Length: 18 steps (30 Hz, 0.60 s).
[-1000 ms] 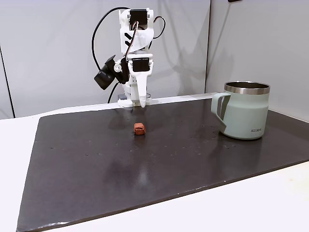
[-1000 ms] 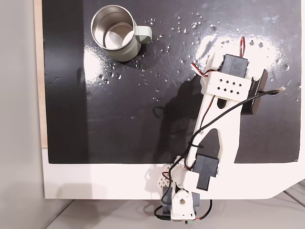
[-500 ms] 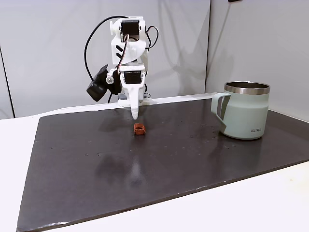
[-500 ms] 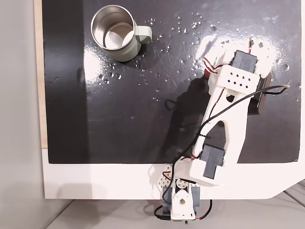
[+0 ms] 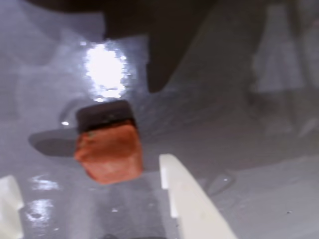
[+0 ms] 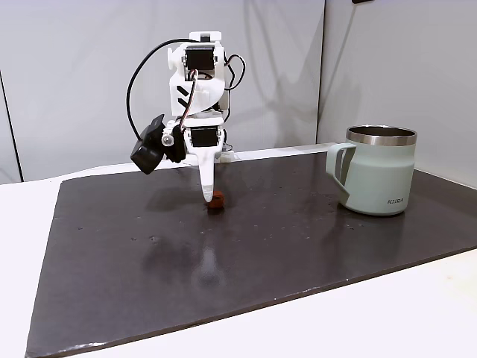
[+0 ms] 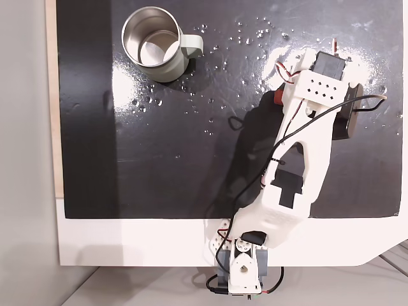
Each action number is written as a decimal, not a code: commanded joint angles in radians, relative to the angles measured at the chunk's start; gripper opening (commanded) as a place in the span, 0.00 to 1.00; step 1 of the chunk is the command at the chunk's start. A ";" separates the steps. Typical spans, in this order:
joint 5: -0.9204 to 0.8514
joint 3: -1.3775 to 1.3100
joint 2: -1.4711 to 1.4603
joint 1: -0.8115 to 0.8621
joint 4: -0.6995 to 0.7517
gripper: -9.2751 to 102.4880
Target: Grasp a cube and put it in the cup.
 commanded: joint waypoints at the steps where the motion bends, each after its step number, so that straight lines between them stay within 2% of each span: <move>1: -0.014 -0.126 -0.029 0.014 0.029 0.36; 18: -0.026 -0.210 -0.175 -0.021 0.015 0.35</move>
